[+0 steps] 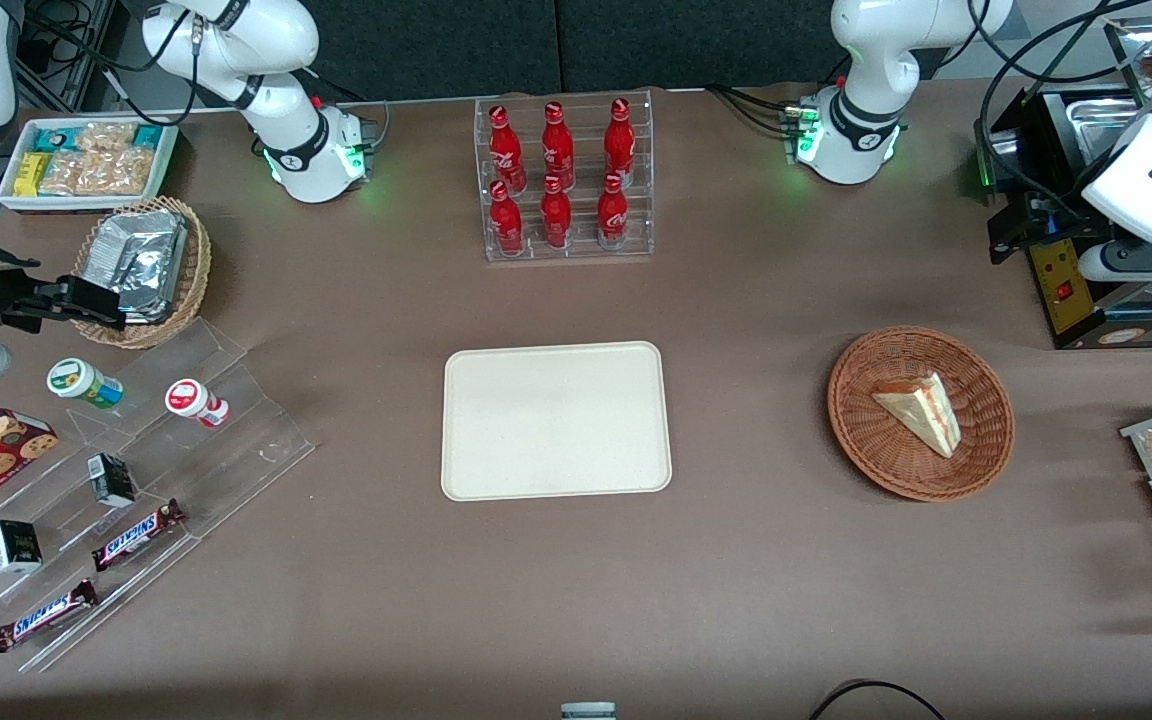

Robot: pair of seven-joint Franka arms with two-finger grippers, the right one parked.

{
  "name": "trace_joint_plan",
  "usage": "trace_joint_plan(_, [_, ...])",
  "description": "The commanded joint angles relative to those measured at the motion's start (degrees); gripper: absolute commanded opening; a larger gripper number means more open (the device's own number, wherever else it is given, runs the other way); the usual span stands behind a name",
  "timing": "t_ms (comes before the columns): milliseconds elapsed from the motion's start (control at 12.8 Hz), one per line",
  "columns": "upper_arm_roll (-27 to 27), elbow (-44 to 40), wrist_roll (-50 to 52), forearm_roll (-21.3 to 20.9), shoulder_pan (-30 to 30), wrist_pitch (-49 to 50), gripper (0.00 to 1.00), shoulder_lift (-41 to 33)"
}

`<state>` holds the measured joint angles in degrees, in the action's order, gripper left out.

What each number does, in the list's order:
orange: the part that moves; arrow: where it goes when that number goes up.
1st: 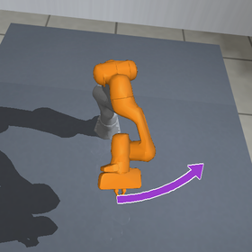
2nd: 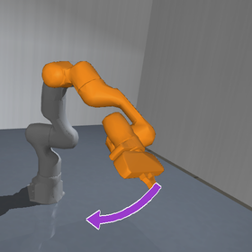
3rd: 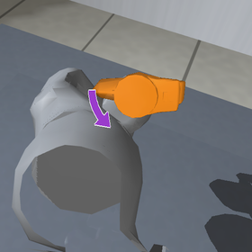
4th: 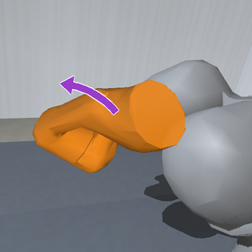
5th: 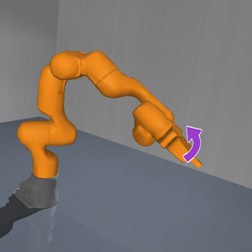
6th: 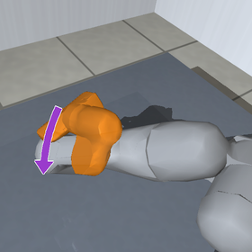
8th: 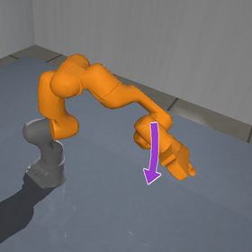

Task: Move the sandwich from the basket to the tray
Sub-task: 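Lower the left gripper over the sandwich in the wicker basket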

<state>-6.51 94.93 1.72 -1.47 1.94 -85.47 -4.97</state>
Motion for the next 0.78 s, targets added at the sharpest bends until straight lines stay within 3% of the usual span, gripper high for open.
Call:
trace_joint_plan(0, [-0.1, -1.9, -0.6, 0.9, 0.3, 1.8, 1.0, 0.9])
trace_joint_plan(234, [0.2, -1.8, 0.8, 0.9, 0.6, 1.8, 1.0, 4.2])
trace_joint_plan(468, [3.1, -1.2, 12.9, 1.1, 0.8, -0.7, 1.0, 13.0])
trace_joint_plan(701, [7.3, 10.6, 21.4, 4.1, 0.7, -17.3, 1.0, 14.5])
